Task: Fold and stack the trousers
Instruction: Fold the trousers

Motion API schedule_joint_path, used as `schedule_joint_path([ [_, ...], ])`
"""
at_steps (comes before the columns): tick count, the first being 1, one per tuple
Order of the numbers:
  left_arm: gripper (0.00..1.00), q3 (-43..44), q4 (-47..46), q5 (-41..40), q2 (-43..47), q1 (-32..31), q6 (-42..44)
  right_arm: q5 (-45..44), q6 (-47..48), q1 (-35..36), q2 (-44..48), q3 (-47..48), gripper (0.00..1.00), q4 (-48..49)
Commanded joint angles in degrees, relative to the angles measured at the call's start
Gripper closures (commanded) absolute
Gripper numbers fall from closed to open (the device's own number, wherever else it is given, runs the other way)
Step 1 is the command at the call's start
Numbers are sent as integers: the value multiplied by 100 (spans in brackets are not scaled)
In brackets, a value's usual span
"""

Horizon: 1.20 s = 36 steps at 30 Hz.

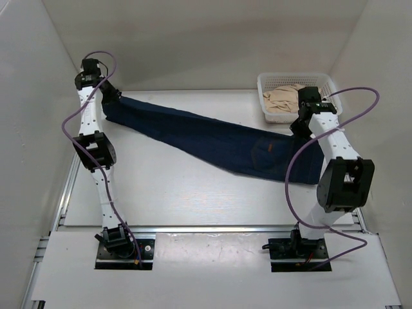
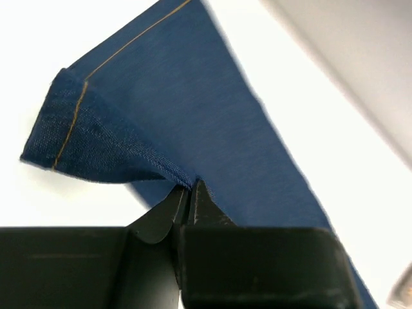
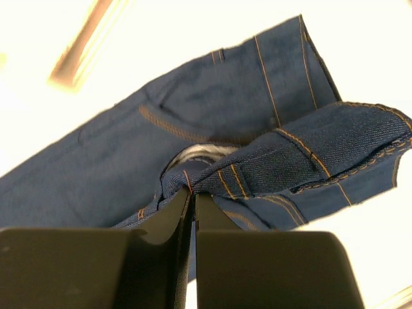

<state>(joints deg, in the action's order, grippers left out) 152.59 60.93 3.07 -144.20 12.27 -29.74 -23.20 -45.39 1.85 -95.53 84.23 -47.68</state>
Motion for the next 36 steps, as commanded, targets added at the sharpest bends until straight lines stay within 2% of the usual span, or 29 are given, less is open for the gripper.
schedule_joint_path([
  [1, 86, 481, -1020, -36, -257, 30, -242, -783, 258, -421, -430, 454, 100, 346],
  [2, 69, 699, -1143, 305, -371, 30, -487, -626, 258, -483, -554, 663, 98, 408],
  [3, 45, 806, -1336, 500, -598, 30, -628, -502, 258, -571, -677, 813, 87, 409],
  [4, 13, 903, -1399, 641, -670, 30, -726, -379, 258, -571, -774, 971, 71, 409],
  [5, 5, 965, -1399, 747, -671, 30, -727, -248, 380, -571, -844, 1251, 38, 330],
  [6, 0, 965, -1469, 748, -549, -31, -727, -177, 460, -519, -845, 1254, 27, 330],
  [8, 0, 685, -1530, 686, -242, -32, -543, -124, 600, -466, -512, 1185, 15, 330],
  [11, 0, -192, -1531, 529, 549, -32, -349, 8, 671, -404, 85, 544, 14, 269],
  [13, 0, -1088, -1531, 344, 1136, 21, -86, 175, 619, -404, 541, -202, 14, 268],
  [14, 4, -1405, -1531, 274, 1314, 21, 11, 254, 619, -404, 674, -457, 14, 190],
  [15, 13, -1704, -1531, 186, 1464, 21, 194, 350, 558, -457, 789, -921, 15, 189],
  [16, 38, -2203, -1531, 28, 1674, 21, 248, 473, 505, -457, 973, -1126, 15, 111],
  [18, 54, -2584, -1479, -26, 1737, 21, 301, 1017, 374, -685, 1141, -1539, 15, -12],
  [19, 51, -2751, -1478, -26, 1737, 21, 380, 1254, 373, -781, 1307, -1932, 15, -13],
  [20, 43, -2753, -1409, 44, 1624, 21, 381, 1483, 312, -1017, 1387, -2119, 15, -13],
  [21, 28, -2622, -1356, 44, 1519, 21, 381, 1920, 241, -1150, 1535, -2434, 15, -13],
  [22, 24, -2455, -1277, 44, 1370, 21, 433, 2133, 241, -1299, 1607, -2576, 14, 56],
  [25, 2, -1658, -732, 44, 623, 21, 434, 2775, 188, -1845, 1774, -3033, 13, 207],
  [27, 0, -1339, -451, 44, 148, -31, 363, 3207, 135, -2109, 1774, -3192, 13, 425],
  [31, 0, -1109, -389, -26, -310, -85, 162, 3418, 74, -2180, 1564, -3369, 12, 812],
  [36, 1, -679, -389, 168, -732, -85, 56, 3340, 12, -2180, 695, -3202, 14, 1515],
])
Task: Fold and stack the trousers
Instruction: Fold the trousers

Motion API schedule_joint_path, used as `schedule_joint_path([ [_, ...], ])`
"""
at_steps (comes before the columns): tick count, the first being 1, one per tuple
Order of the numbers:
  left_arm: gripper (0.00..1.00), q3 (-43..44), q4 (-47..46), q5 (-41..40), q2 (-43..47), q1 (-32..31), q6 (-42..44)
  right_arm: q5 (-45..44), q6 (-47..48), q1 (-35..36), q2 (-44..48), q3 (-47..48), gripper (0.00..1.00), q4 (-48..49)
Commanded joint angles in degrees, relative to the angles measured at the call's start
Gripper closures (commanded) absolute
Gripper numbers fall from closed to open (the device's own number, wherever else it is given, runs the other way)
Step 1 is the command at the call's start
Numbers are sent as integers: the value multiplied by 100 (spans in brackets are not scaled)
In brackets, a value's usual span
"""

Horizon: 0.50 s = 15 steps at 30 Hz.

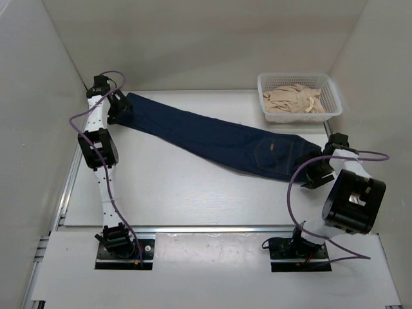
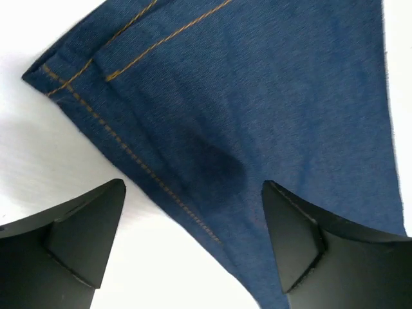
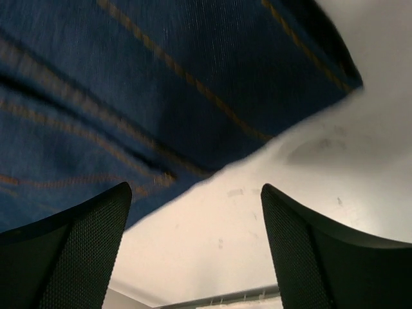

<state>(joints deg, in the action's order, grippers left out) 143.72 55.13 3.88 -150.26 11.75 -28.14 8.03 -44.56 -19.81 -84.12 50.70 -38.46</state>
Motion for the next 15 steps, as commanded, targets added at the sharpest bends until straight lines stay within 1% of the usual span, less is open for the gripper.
schedule_joint_path([
  [1, 4, 261, 130, 87, -205, -84, -104, 216, -71, -14, -726, 229, 16, 672],
  [3, 17, 454, 129, 209, -337, -85, -104, -11, -150, -14, -921, 282, 19, 900],
  [5, 32, 647, 59, 262, -477, -85, -174, -126, -272, -14, -1141, 335, 28, 1076],
  [6, 56, 648, 59, 315, -478, -85, -235, -205, -273, 38, -1212, 388, 33, 1077],
  [7, 69, 701, 59, 315, -478, -85, -236, -266, -273, 39, -1369, 449, 47, 1077],
  [8, 81, 701, 59, 315, -531, -85, -288, -372, -273, 109, -1449, 615, 59, 1077],
  [9, 90, 701, 7, 315, -531, -85, -288, -442, -212, 109, -1502, 721, 73, 1077],
  [10, 90, 701, 6, 367, -470, -85, -288, -512, -211, 161, -1502, 827, 85, 964],
  [11, 90, 701, 6, 368, -409, -85, -288, -565, -159, 162, -1555, 1106, 100, 859],
  [14, 90, 701, -46, 315, 30, -32, -341, -846, -27, 162, -1389, 1600, 100, 429],
  [15, 90, 597, -47, 254, 336, 90, -341, -899, 25, 162, -1232, 1897, 100, 348],
])
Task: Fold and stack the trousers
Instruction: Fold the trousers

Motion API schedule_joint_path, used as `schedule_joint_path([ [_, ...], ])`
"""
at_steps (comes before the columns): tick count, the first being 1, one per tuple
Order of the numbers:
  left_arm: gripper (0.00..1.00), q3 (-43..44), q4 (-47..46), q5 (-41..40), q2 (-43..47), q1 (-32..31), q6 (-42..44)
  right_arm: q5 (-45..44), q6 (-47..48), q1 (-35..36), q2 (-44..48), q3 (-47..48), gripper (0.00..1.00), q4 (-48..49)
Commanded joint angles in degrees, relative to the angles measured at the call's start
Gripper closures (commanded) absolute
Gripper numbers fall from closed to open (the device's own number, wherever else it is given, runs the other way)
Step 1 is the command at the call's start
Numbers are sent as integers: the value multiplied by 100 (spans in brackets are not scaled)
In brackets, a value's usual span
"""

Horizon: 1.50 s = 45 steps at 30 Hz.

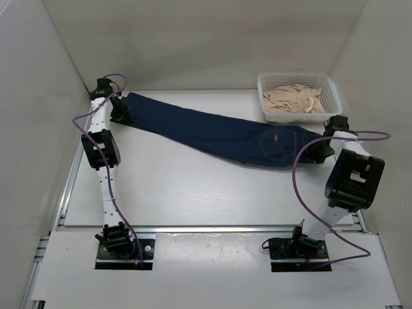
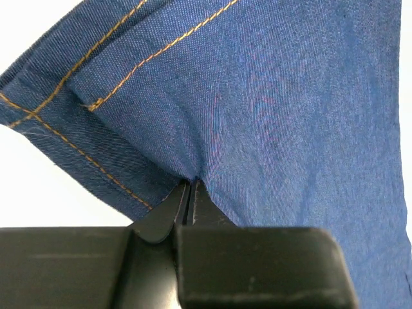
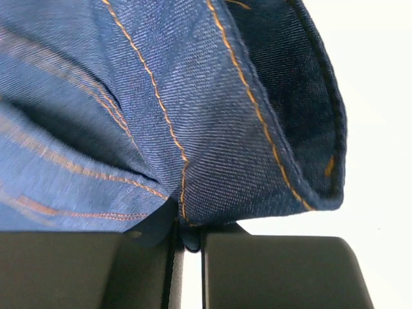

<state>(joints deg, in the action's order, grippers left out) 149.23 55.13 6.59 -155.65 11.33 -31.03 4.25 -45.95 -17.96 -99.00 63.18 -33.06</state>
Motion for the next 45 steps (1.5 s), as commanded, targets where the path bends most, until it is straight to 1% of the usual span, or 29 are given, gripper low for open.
schedule_joint_path([
  [1, 90, -7, -108, -17, 1035, 132, -105, -574, 166, -24, 337, 791, 100, -392],
  [3, 90, -269, -108, -17, 1482, 333, -105, -714, 279, -24, 530, 1125, 100, -595],
  [5, 90, -551, -108, -70, 1765, 439, -105, -793, 280, -24, 645, 1188, 100, -886],
  [6, 90, -866, -160, -140, 2019, 501, -105, -846, 280, -24, 784, 1188, 100, -956],
  [10, 90, -1773, -161, -334, 2477, 554, 131, -1031, 333, -137, 1172, 723, 100, -1184],
  [13, 90, -2404, -161, -553, 2583, 554, 193, -1084, 403, -138, 1418, 214, 100, -1352],
  [14, 82, -2485, -161, -554, 2488, 554, 272, -1163, 464, -138, 1549, 56, 100, -1413],
  [15, 61, -2434, -161, -301, 2357, 554, 429, -1163, 534, -138, 1603, -233, 90, -1414],
  [16, 36, -2338, -65, -212, 2034, 554, 492, -1068, 604, -138, 1603, -331, 80, -1327],
  [17, 19, -2215, 353, -211, 1891, 554, 492, -1067, 605, -138, 1603, -393, 70, -1326],
  [18, 9, -2118, 497, -211, 1785, 554, 562, -962, 675, -138, 1655, -446, 62, -1326],
  [19, 3, -2117, 498, -211, 1784, 554, 563, -961, 675, -138, 1656, -447, 46, -1326],
  [20, 2, -2326, 498, -211, 1871, 554, 563, -900, 675, -138, 1717, -499, 41, -1326],
  [22, 2, -2599, 271, -211, 2056, 554, 563, -838, 737, -138, 1797, -499, 34, -1273],
  [23, 2, -2740, 270, -211, 2187, 554, 563, -838, 737, -138, 1857, -499, 34, -1273],
  [25, 6, -2741, 270, -272, 2188, 554, 563, -838, 790, -138, 1910, -499, 33, -1273],
  [28, 6, -2689, 270, -150, 2101, 554, 510, -760, 790, -138, 1911, -499, 33, -1273],
  [30, 0, -2584, 270, -35, 1874, 554, 449, -707, 711, -138, 1911, -630, 33, -1273],
  [31, 0, -2505, 270, 17, 1759, 493, 448, -611, 711, -138, 1911, -631, 32, -1273],
  [35, 0, -1925, 331, 140, 1126, 274, 238, -356, 527, -138, 1841, -1008, 32, -949],
  [36, 5, -1637, 392, 219, 907, 273, 237, -355, 474, -138, 1754, -1061, 32, -852],
  [37, 2, -1503, 393, 220, 827, 273, 176, -355, 421, -138, 1640, -1114, 32, -643],
  [38, 2, -1371, 393, 272, 765, 212, 115, -303, 351, -138, 1560, -1115, 36, -527],
  [40, 9, -1081, 393, 412, 625, 211, 53, -241, 298, -138, 1235, -1185, 42, -282],
  [41, 29, -993, 393, 500, 624, 211, 53, -241, 298, -138, 1112, -1185, 54, -280],
  [42, 49, -836, 393, 553, 554, 159, 1, -241, 298, -138, 902, -1054, 62, -193],
  [43, 73, -756, 332, 632, 502, 159, 0, -241, 298, -138, 804, -984, 69, -140],
  [44, 88, -668, 331, 633, 501, 159, -52, -241, 298, -138, 716, -904, 77, -139],
  [45, 90, -554, 331, 729, 449, 159, -53, -241, 298, -138, 568, -799, 93, -139],
])
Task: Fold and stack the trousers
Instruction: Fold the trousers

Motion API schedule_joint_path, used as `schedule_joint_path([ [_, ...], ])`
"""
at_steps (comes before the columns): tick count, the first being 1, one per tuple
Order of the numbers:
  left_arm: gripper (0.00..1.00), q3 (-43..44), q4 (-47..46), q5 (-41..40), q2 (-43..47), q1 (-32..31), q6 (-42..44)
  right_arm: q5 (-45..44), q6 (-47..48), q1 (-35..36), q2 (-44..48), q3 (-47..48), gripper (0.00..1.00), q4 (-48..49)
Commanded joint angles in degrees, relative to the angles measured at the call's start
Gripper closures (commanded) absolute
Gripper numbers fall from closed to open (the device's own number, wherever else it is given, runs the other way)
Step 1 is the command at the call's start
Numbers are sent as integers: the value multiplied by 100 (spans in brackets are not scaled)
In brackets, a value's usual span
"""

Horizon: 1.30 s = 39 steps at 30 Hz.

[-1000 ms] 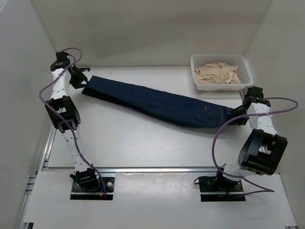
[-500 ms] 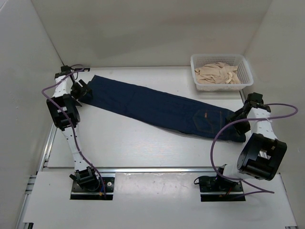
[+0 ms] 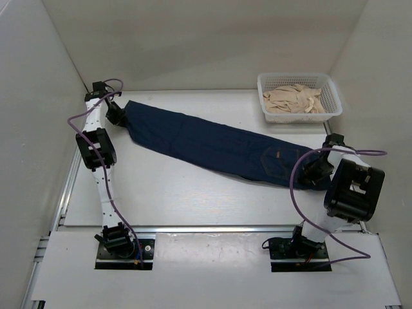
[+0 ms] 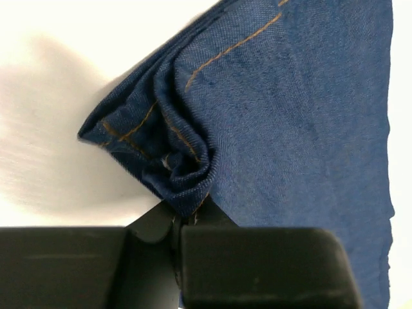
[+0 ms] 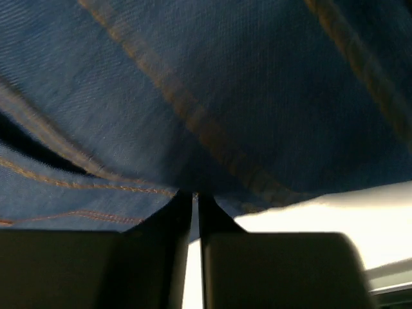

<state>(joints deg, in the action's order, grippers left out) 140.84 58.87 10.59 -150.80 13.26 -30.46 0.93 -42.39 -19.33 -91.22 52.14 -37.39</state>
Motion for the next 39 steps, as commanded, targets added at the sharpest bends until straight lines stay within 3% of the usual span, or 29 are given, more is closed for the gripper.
schedule_joint_path([
  [1, 90, 469, -42, 382, -37, -34, -110, 92, -59, 0, -264, 584, 98, 293],
  [3, 90, 471, -103, 174, 155, -34, -241, 92, -6, 0, -265, 1067, 100, -4],
  [9, 90, -706, -535, -267, 1491, 195, -487, -399, 187, 0, 411, 1475, 100, -663],
  [13, 90, -1408, -535, -531, 1992, 318, -426, -453, 240, -211, 798, 1150, 100, -936],
  [18, 90, -2910, -535, -839, 2564, 423, -312, -585, 293, -326, 1501, 570, 100, -1113],
  [22, 90, -3791, -868, -980, 2916, 423, -189, -86, 486, -326, 1818, 262, 96, -1009],
  [23, 90, -3792, -869, -980, 2916, 362, -189, 447, 599, -326, 1879, 79, 71, -920],
  [24, 90, -3670, -869, -980, 2812, 362, -189, 730, 653, -326, 1880, -27, 54, -798],
  [26, 90, -3476, -869, -919, 2706, 362, -189, 1083, 653, -326, 1713, -230, 29, -525],
  [29, 90, -2958, -816, -813, 2635, 309, -127, 1585, 540, -326, 1467, -511, 26, -69],
  [34, 90, -1363, -658, -699, 2110, 256, -75, 1586, 416, -326, 643, -512, 26, 450],
  [38, 90, -102, -385, -568, 1495, 256, -74, 1297, 197, -326, -9, -231, 37, 724],
  [39, 90, 83, -333, -567, 1379, 256, -74, 1226, 135, -265, -166, -178, 50, 785],
])
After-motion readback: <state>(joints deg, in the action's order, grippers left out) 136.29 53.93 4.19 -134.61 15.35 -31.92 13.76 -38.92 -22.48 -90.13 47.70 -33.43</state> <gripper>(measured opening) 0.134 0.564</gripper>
